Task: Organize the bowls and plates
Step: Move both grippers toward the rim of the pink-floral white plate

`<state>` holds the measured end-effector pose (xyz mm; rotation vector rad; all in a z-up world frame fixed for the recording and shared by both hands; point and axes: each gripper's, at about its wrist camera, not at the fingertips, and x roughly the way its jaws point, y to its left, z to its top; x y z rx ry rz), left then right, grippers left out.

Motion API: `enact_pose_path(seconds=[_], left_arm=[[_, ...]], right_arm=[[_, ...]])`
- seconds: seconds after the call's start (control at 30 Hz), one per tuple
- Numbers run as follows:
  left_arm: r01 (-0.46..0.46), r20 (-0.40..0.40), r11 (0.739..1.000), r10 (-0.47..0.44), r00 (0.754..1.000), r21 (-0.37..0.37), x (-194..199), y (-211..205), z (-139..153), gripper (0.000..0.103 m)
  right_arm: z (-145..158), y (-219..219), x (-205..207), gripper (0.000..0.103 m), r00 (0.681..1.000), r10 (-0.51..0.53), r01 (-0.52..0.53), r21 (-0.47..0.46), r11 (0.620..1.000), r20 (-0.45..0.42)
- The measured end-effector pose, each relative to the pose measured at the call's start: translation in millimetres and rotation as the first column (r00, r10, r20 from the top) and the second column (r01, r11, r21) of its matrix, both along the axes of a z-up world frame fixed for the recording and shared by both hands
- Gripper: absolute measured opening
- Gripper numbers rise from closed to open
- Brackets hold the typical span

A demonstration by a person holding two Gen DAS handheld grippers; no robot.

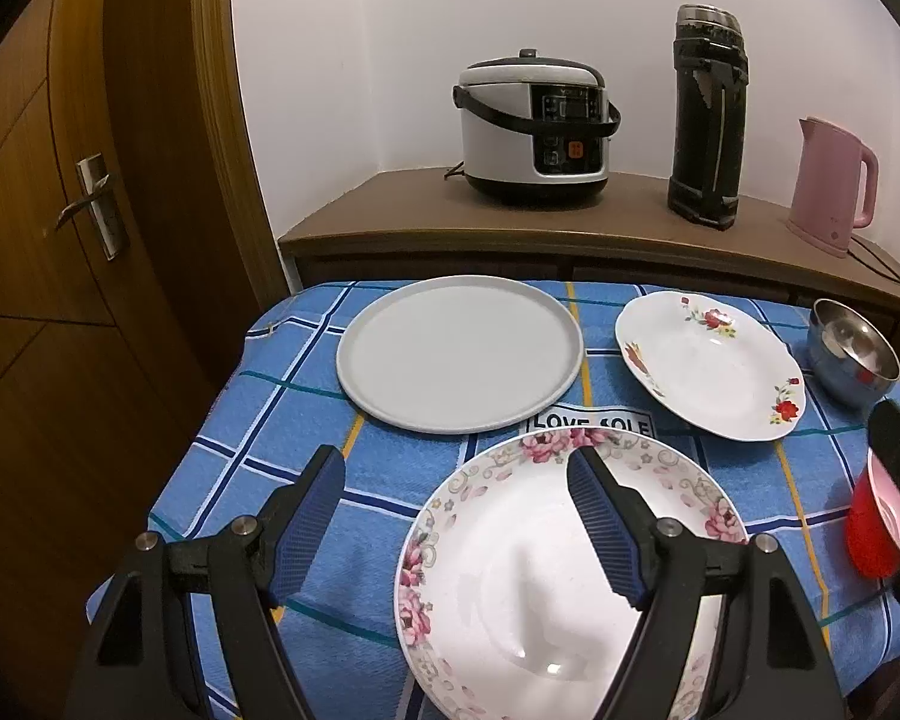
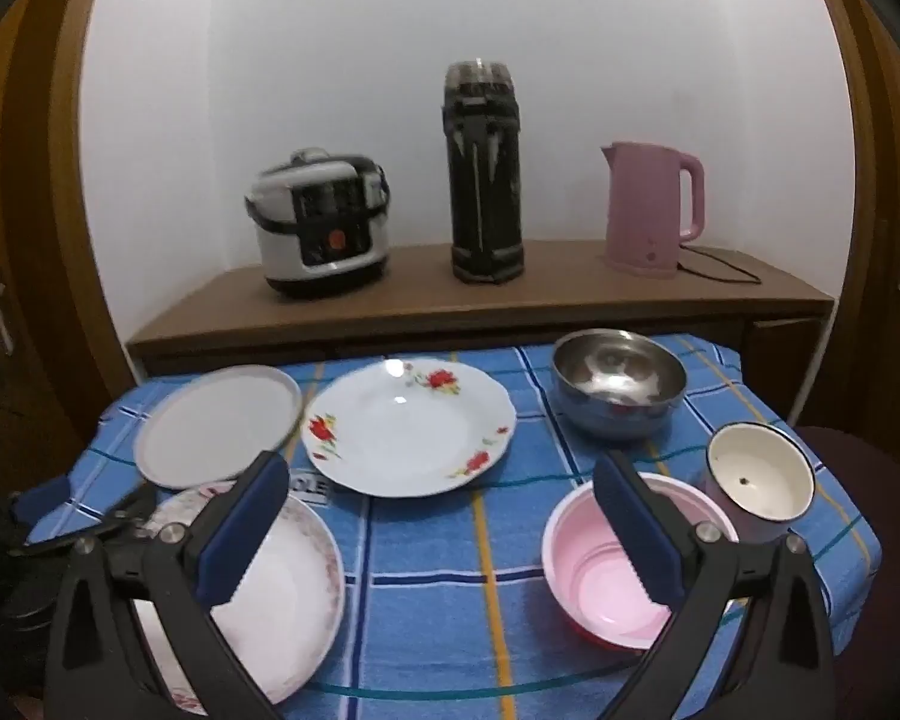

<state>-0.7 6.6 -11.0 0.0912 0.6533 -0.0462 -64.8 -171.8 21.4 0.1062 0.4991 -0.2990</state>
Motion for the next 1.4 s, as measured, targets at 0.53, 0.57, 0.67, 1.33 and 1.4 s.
enact_pose_path(seconds=[0.53,0.57,0.67,1.33,1.4], left_arm=[[0.005,0.015,1.0,-0.005,1.0,0.002,-7,2,10,0.079],[0.003,0.017,1.0,-0.003,1.0,0.002,-7,2,11,0.079],[-0.001,0.02,1.0,0.001,1.0,0.002,-8,5,12,0.079],[0.004,-0.033,1.0,-0.005,0.999,-0.023,-3,23,1,0.079],[0.011,-0.043,1.0,-0.013,0.999,-0.028,-2,28,-2,0.079]], right_arm=[[-11,-2,17,0.103,0.994,-0.033,0.031,-0.021,0.999,-0.108],[-11,-2,19,0.103,0.993,-0.029,0.027,-0.014,1.0,-0.112],[-12,1,23,0.103,0.992,-0.015,0.016,0.005,1.0,-0.124],[-12,13,31,0.103,0.989,0.031,-0.028,0.022,0.999,-0.144],[-14,14,33,0.102,0.988,0.052,-0.049,0.026,0.998,-0.147]])
